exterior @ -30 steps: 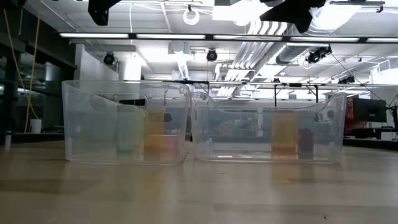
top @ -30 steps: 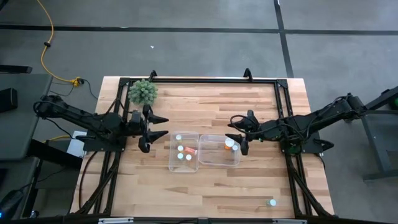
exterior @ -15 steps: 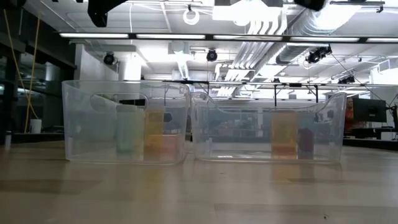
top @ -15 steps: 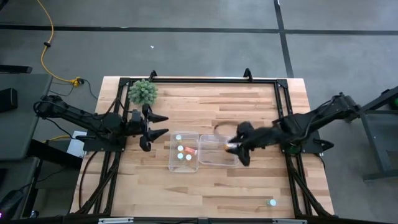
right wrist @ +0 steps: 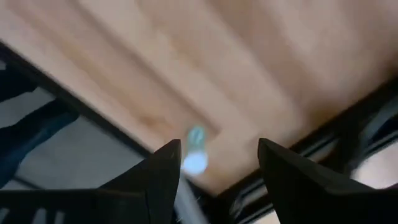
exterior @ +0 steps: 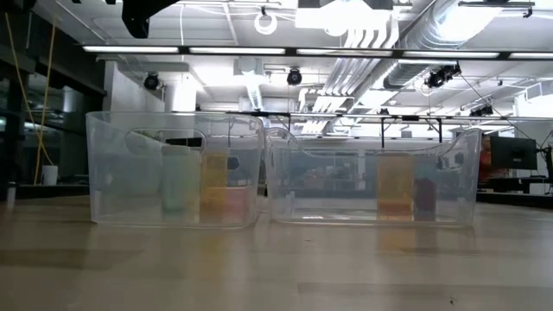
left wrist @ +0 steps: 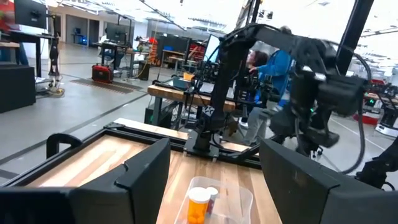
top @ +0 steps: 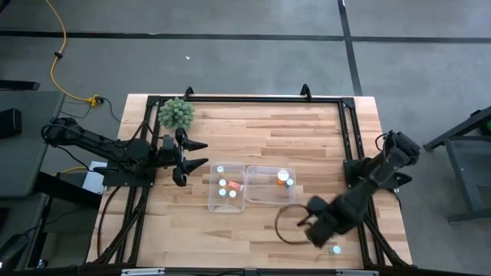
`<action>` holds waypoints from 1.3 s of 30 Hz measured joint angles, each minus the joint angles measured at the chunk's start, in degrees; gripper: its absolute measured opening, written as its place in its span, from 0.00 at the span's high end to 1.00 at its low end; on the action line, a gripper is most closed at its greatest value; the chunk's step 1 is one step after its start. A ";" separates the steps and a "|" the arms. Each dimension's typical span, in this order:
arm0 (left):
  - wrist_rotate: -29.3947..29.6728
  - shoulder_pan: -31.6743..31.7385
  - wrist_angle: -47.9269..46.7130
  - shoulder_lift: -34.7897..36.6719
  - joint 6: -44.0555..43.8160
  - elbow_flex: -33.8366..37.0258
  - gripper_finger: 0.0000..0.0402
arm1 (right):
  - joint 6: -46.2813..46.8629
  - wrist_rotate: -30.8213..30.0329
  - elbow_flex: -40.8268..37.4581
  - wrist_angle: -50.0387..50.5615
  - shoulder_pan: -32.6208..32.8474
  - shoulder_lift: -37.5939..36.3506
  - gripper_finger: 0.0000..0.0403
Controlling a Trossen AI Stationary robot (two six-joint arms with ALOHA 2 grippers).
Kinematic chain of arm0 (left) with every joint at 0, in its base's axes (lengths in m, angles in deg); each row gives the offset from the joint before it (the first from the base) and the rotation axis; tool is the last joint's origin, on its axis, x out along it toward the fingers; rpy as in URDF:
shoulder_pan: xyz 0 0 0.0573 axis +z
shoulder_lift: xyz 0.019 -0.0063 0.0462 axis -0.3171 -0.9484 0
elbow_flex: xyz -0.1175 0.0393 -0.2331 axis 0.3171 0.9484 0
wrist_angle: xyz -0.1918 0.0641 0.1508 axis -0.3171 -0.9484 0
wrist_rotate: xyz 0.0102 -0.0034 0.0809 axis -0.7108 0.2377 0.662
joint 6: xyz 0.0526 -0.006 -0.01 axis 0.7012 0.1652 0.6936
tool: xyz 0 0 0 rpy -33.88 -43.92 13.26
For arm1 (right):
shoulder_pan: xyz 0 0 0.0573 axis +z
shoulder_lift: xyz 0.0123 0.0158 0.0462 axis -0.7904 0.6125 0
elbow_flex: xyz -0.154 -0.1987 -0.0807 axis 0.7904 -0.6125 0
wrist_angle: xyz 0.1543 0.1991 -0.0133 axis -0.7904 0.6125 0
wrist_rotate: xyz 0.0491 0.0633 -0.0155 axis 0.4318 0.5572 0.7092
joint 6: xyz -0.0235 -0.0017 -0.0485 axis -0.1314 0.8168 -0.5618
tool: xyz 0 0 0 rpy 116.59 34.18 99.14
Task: Pick and place medicine bottles into bin by pill shape (circle, oval)
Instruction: Put the blue pill bottle into the left transparent bin
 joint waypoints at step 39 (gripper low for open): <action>2.54 0.00 0.24 0.00 -0.45 -0.04 0.42 | 41.67 1.15 -18.67 -31.54 15.48 3.10 0.49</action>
